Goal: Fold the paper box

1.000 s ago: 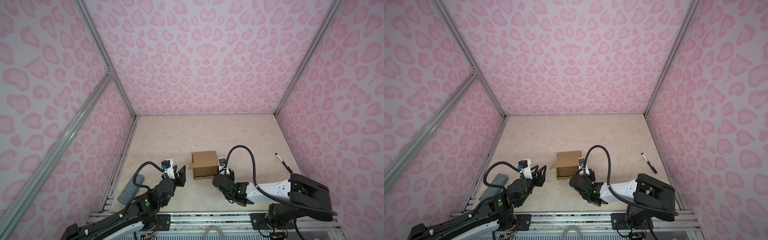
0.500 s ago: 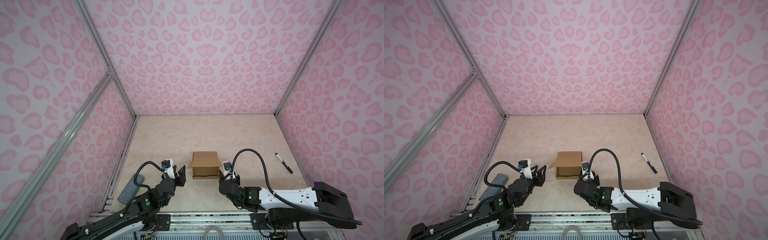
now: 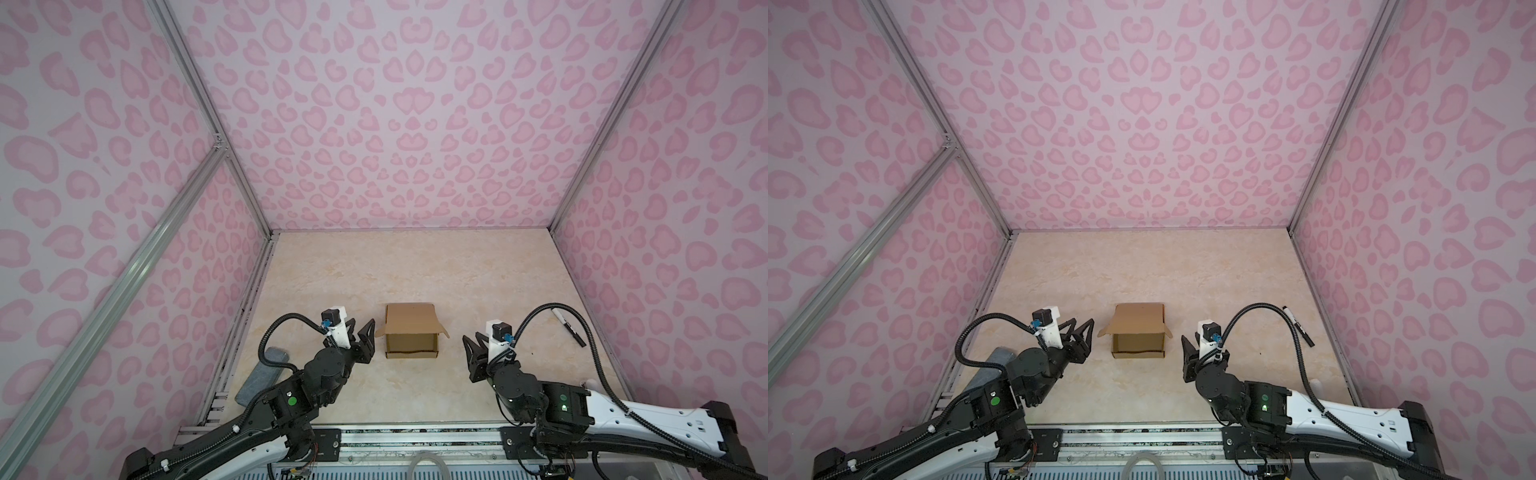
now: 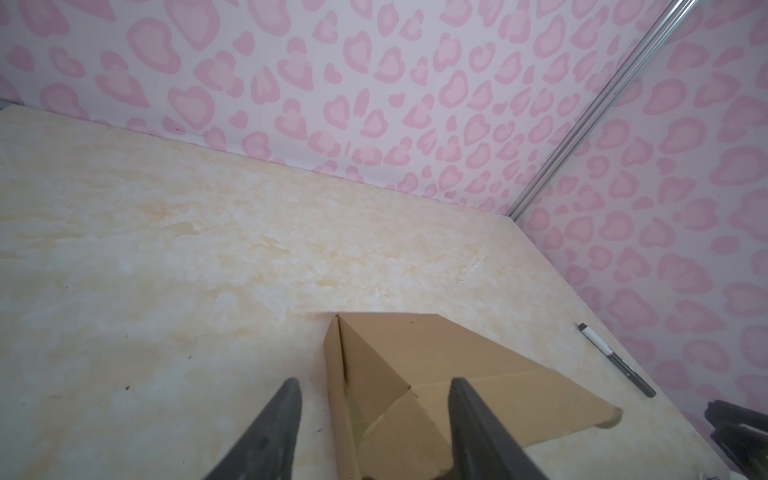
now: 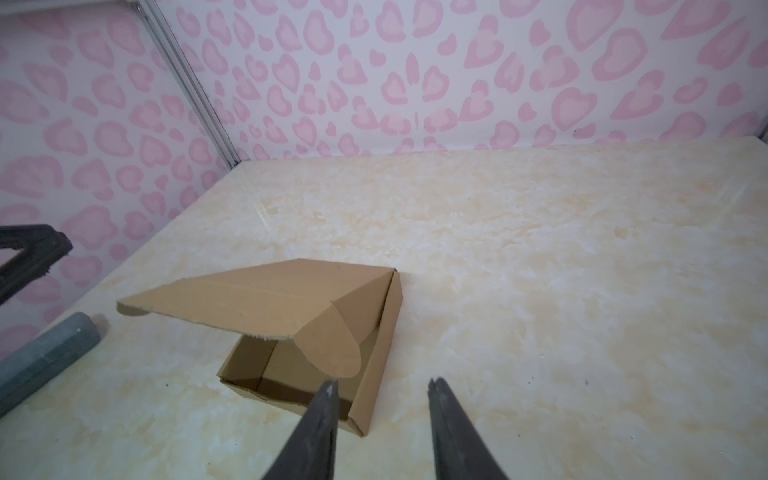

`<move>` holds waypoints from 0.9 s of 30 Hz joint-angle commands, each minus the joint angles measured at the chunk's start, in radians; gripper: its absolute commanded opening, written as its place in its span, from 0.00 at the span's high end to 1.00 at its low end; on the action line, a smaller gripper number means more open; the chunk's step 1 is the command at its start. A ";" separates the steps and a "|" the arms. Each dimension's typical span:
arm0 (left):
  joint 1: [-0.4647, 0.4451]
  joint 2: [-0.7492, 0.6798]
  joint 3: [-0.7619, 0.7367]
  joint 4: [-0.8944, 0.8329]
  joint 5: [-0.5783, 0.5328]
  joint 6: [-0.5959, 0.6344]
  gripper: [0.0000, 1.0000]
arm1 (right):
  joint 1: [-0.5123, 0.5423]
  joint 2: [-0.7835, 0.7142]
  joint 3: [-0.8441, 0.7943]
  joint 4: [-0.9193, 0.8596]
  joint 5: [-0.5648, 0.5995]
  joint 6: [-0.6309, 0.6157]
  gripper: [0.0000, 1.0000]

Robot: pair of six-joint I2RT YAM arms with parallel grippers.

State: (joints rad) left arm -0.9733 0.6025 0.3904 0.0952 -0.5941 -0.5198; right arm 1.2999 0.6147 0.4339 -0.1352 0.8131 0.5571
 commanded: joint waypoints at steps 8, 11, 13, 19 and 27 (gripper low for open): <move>0.193 0.240 0.175 0.018 0.362 0.033 0.39 | -0.229 0.191 0.242 -0.078 -0.354 -0.015 0.61; 0.246 0.322 0.210 0.027 0.477 0.019 0.39 | -0.335 0.297 0.285 -0.057 -0.559 0.004 0.61; 0.251 0.363 0.232 0.033 0.519 0.021 0.39 | -0.355 0.354 0.307 -0.041 -0.615 -0.003 0.61; 0.251 0.452 0.215 0.071 0.607 0.022 0.40 | -0.389 0.468 0.290 0.011 -0.751 0.024 0.62; 0.253 0.491 0.095 0.140 0.617 -0.020 0.40 | -0.413 0.523 0.197 0.052 -0.784 0.067 0.64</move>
State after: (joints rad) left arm -0.7219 1.0836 0.5102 0.1608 0.0044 -0.5171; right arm 0.8951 1.1160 0.6483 -0.1177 0.0586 0.5968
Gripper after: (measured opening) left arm 0.599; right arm 0.367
